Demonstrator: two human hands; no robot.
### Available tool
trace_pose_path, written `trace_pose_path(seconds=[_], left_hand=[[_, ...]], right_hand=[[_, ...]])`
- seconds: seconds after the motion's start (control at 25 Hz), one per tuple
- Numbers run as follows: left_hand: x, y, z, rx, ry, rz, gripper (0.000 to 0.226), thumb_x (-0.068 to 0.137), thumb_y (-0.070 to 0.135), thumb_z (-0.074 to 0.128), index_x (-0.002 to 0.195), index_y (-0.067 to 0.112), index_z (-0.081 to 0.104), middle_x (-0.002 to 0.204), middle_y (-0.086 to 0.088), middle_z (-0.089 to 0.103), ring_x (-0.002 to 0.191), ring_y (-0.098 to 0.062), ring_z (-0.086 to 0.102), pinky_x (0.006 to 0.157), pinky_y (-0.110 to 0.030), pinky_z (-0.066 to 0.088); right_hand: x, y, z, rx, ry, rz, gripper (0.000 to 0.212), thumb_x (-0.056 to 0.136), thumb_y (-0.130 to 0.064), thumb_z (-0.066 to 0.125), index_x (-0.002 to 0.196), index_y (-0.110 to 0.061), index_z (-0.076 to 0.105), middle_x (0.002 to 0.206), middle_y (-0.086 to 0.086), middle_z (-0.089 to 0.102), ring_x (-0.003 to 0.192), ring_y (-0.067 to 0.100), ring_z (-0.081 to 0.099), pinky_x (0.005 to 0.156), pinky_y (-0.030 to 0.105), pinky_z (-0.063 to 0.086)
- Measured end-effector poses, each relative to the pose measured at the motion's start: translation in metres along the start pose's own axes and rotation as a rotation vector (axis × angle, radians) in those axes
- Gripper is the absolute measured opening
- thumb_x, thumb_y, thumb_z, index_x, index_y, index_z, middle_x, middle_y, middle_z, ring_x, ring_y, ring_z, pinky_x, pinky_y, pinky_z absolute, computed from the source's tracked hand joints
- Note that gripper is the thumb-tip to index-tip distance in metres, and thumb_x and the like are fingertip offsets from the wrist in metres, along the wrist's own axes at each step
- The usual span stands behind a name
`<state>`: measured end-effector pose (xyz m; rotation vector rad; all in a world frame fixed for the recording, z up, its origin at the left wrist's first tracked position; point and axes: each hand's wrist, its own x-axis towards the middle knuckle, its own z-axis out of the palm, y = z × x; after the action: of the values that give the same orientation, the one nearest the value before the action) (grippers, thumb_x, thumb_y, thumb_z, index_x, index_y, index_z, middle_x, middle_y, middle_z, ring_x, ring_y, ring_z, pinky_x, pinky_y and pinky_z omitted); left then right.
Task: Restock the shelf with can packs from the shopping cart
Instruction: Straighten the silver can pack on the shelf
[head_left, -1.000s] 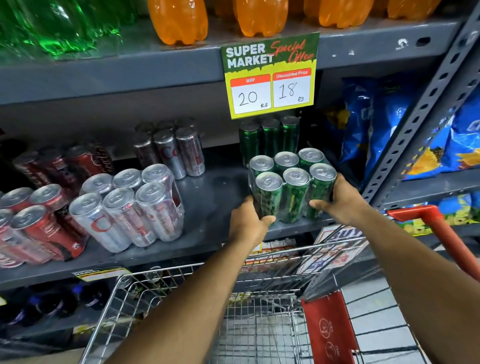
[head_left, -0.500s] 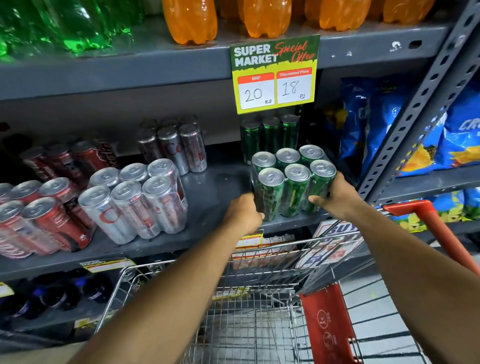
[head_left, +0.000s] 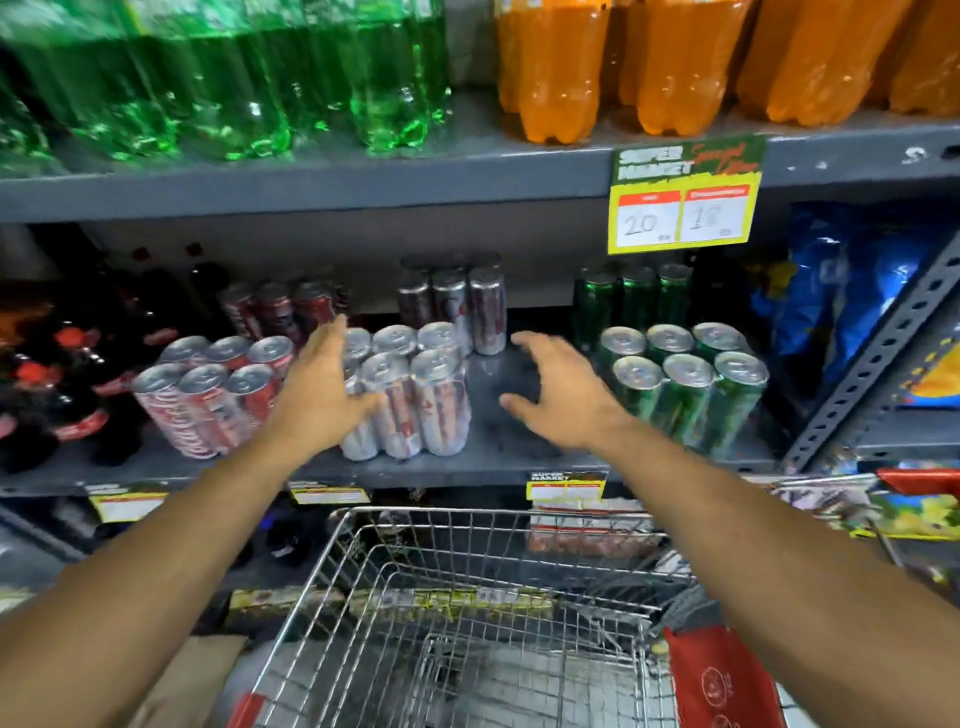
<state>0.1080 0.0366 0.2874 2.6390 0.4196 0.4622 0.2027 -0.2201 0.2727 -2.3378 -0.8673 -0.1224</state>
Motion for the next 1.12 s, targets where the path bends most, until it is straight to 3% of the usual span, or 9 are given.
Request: trace_pose_path(seconds=[0.08,0.2,0.36,0.48,0.56,0.64,0.84,1.12], left_hand=[[-0.008,-0.020,0.007,-0.099,-0.078,-0.152,0.095,0.066,0.017,0.083,0.141,0.003,0.027,0.140,-0.018,0.046,0.128,-0.033,0.044,0.100,-0.031,0.039],[-0.010,-0.038,0.020,-0.403,-0.046,-0.270,0.055,0.068,0.002,0.078,0.115,0.013,0.052,0.111,0.000,0.061,0.106,-0.020,0.059,0.077,-0.015,0.043],[-0.003,-0.057,0.032,-0.368,-0.034,-0.373,0.026,0.074,0.014,0.075,0.097,0.013,0.062,0.099,-0.008,0.070,0.092,-0.026,0.064,0.084,-0.038,0.051],[-0.004,-0.063,0.039,-0.280,-0.042,-0.344,0.025,0.076,0.022,0.071,0.096,0.015,0.059,0.094,-0.007,0.069,0.087,-0.026,0.064,0.081,-0.039,0.051],[-0.006,-0.063,0.039,-0.286,-0.053,-0.336,0.026,0.077,0.023,0.070,0.099,0.015,0.058,0.098,-0.009,0.070,0.091,-0.028,0.064,0.086,-0.046,0.052],[-0.007,-0.061,0.037,-0.300,-0.070,-0.329,0.028,0.078,0.025,0.070,0.102,0.015,0.059,0.102,-0.008,0.069,0.095,-0.027,0.064,0.088,-0.048,0.052],[-0.014,-0.037,0.046,-0.306,-0.082,-0.278,0.033,0.079,0.027,0.070,0.108,0.016,0.058,0.110,-0.005,0.069,0.098,-0.022,0.063,0.089,-0.036,0.051],[-0.019,-0.018,0.055,-0.274,-0.075,-0.268,0.042,0.081,0.030,0.068,0.116,0.014,0.055,0.115,-0.007,0.068,0.103,-0.025,0.063,0.090,-0.037,0.050]], right_hand=[[0.004,-0.025,0.042,0.162,-0.104,0.114,0.077,0.075,-0.026,0.072,0.141,-0.018,0.033,0.136,0.013,0.051,0.125,0.029,0.047,0.102,0.033,0.037],[0.011,-0.048,0.083,0.338,-0.065,0.241,0.084,0.076,-0.020,0.069,0.145,-0.023,0.021,0.127,0.014,0.058,0.115,0.031,0.055,0.092,0.034,0.045],[0.024,-0.049,0.101,0.235,-0.002,0.193,0.086,0.082,-0.020,0.063,0.148,-0.029,0.009,0.119,0.021,0.059,0.106,0.037,0.057,0.083,0.036,0.045],[0.032,-0.039,0.101,0.107,-0.055,0.124,0.075,0.083,-0.022,0.061,0.140,-0.044,0.017,0.117,0.016,0.058,0.099,0.036,0.060,0.079,0.033,0.044],[0.033,-0.035,0.103,0.084,-0.064,0.140,0.073,0.084,-0.024,0.062,0.135,-0.049,0.017,0.121,0.015,0.056,0.100,0.036,0.059,0.084,0.038,0.049],[0.028,-0.033,0.106,0.090,-0.036,0.151,0.070,0.085,-0.026,0.061,0.135,-0.049,0.018,0.123,0.015,0.055,0.103,0.037,0.059,0.086,0.043,0.051],[0.011,-0.015,0.094,0.052,0.059,0.173,0.069,0.084,-0.028,0.064,0.136,-0.043,0.022,0.112,0.016,0.058,0.095,0.034,0.060,0.073,0.033,0.041],[0.002,-0.008,0.079,0.059,0.057,0.245,0.069,0.085,-0.025,0.063,0.137,-0.043,0.020,0.119,0.015,0.056,0.099,0.031,0.058,0.076,0.032,0.039]])
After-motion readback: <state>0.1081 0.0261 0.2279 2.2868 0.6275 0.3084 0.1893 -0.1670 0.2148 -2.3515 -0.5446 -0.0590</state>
